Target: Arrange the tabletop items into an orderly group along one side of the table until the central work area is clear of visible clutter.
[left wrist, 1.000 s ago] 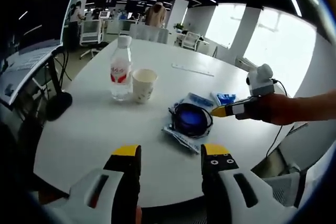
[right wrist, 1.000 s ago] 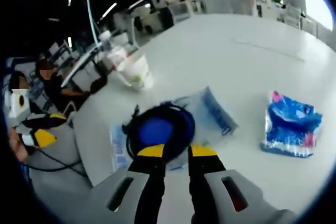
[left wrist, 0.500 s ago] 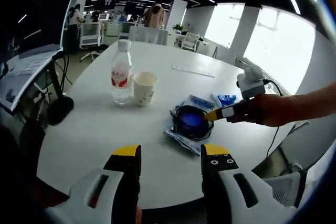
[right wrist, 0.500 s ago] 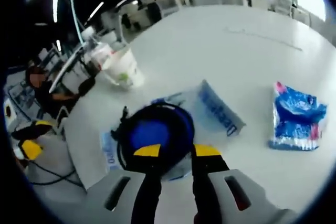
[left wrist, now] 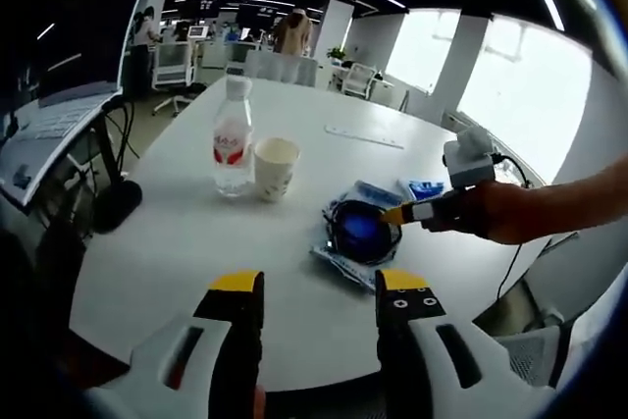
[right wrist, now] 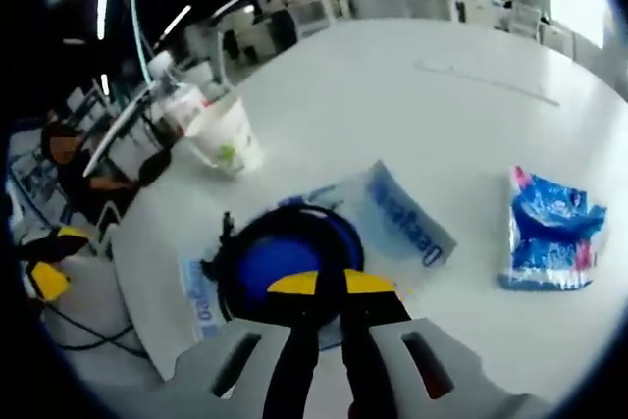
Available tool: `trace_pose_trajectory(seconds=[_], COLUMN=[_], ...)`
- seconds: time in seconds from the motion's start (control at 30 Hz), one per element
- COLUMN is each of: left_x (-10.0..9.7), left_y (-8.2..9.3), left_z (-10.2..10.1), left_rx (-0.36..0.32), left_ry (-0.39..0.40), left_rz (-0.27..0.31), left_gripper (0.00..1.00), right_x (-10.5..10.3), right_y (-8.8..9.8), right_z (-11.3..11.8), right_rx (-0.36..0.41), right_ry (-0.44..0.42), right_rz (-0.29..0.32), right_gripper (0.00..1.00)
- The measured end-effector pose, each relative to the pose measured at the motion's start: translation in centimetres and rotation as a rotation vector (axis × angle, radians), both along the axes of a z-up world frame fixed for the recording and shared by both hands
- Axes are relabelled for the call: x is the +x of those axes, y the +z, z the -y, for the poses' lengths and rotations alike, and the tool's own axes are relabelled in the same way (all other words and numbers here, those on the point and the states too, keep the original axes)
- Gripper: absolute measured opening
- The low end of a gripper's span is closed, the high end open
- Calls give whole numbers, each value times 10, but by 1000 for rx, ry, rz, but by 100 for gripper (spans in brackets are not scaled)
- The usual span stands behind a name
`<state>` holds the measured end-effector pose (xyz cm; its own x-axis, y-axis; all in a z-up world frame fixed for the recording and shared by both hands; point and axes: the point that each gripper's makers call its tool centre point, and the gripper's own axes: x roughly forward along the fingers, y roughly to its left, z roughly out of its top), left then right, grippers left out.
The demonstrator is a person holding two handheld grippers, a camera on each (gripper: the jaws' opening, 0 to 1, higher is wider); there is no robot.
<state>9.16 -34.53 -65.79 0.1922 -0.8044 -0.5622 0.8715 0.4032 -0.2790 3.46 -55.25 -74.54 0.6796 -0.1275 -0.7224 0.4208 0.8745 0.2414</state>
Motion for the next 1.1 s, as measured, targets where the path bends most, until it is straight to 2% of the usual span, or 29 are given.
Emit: trace_pose_trajectory(seconds=[0.27, 0.43, 0.73, 0.83, 1.1], left_x=[3, 3, 7, 6, 6], left_y=[-1, 0, -2, -2, -2], left_z=[-4, -5, -9, -8, -5], left_rx=[-5, -3, -5, -4, -7], left_ry=[20, 24, 43, 38, 35], left_rz=[-8, -5, -11, -15, -17], left_gripper=[44, 44, 44, 44, 44], right_x=[0, -1, -21, -28, -50], right_y=[3, 17, 28, 26, 4], right_z=[0, 0, -3, -3, -1], right_rx=[16, 1, -45, -45, -39], right_ry=[-8, 2, 44, 41, 33], right_rz=[20, 53, 60, 56, -21], right_gripper=[1, 0, 0, 0, 2])
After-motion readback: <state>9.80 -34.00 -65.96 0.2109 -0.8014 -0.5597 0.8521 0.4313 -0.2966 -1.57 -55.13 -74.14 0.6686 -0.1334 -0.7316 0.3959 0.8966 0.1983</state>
